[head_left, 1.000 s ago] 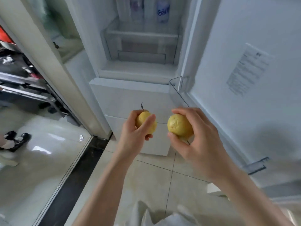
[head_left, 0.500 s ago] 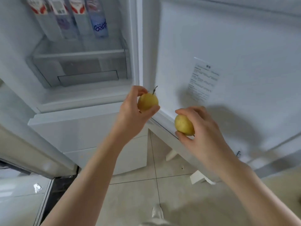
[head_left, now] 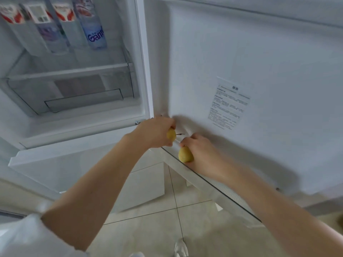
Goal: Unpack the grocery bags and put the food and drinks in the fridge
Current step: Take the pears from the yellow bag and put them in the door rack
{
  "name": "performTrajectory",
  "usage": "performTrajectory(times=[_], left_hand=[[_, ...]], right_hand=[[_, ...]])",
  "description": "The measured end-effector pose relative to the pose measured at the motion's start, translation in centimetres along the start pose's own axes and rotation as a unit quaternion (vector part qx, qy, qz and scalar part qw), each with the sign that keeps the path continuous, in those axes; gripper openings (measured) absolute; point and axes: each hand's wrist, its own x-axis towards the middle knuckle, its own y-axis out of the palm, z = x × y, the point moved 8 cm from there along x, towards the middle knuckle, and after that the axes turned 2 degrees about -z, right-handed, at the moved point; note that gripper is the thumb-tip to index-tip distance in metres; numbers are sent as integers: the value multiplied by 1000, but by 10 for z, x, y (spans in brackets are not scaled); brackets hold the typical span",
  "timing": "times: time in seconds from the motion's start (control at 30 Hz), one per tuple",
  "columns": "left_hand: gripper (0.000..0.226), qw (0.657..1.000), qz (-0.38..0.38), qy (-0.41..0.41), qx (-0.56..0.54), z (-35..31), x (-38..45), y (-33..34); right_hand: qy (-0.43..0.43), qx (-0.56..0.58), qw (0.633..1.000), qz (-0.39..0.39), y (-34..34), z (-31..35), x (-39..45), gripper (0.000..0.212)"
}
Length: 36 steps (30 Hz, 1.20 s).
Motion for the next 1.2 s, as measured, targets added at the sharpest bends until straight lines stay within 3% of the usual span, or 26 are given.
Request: performTrajectory(times=[0.23,0.33,0.4,0.5,0.67,0.77,0.9,1.07,1.2], left_hand=[[42,998,48,-18,43,6,6,8],[30,997,36,-29,54,7,3,3],[34,998,23,-34,48,6,-2,-3],[42,999,-3,-36,13,4,-13,-16],[26,989,-102,6,-111,-12,-50,-35],[20,971,-125,40,-199,-26,-76,-35],[23,955,-127,72,-257,-46,-112,-22],[19,917,-150,73,-363,-63,-158,-4],[17,903,-108,68,-410,-81,-185,33]], right_hand=[[61,70,996,14,18,-16,16,49],[70,82,994,12,18,-20,14,51],[71,86,994,9,16,-22,9,53],[69,103,992,3,8,-21,-1,52],[89,140,985,-41,-16,-14,-32,50],[96,178,974,-101,-33,-6,-59,62],[96,176,963,-181,-42,1,-103,29],[109,189,944,-248,-39,13,-166,21],[123,191,933,-280,-30,14,-215,18]])
